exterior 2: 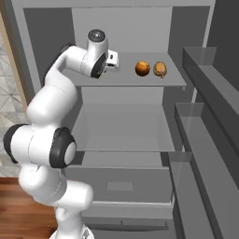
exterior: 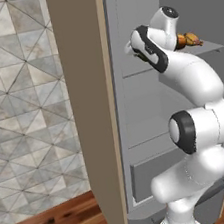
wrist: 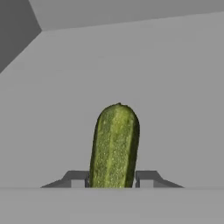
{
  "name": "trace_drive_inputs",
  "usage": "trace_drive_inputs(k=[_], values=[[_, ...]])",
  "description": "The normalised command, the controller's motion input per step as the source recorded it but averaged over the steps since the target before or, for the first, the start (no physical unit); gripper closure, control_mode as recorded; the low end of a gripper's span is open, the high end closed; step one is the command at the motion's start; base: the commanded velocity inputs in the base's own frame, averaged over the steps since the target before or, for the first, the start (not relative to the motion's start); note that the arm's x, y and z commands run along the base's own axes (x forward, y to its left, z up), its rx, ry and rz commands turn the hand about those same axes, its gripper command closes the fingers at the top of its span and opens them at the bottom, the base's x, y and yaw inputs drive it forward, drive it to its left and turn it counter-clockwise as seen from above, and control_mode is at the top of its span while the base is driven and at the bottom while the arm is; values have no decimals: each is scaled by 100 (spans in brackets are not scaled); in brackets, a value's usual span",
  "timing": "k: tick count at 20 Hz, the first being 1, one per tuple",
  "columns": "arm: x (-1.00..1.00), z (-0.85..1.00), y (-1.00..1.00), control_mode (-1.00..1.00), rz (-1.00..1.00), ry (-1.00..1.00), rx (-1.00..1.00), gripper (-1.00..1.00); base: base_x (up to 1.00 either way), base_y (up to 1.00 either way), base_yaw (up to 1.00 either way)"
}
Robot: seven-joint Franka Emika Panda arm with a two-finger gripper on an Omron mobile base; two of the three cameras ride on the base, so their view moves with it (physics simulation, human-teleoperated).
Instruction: Open the fridge, remove the orange, squash, and chicken drumstick, and place them on any counter.
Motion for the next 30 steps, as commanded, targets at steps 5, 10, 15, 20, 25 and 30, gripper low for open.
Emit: trace_drive_inputs(k=[5, 10, 15, 20, 25, 30], values=[[-39, 15, -15, -100, 0, -21, 0, 100, 0, 0, 0], [-97, 53, -39, -100, 0, -20, 1, 100, 0, 0, 0], [-100, 54, -29, -100, 0, -1, 0, 100, 0, 0, 0], [-100, 33, -17, -100, -1, 22, -1, 100, 0, 0, 0], [-100, -18, -7, -100, -4, 32, -6, 100, 0, 0, 0], [-100, -74, 0, -100, -3, 17, -5, 100, 0, 0, 0]])
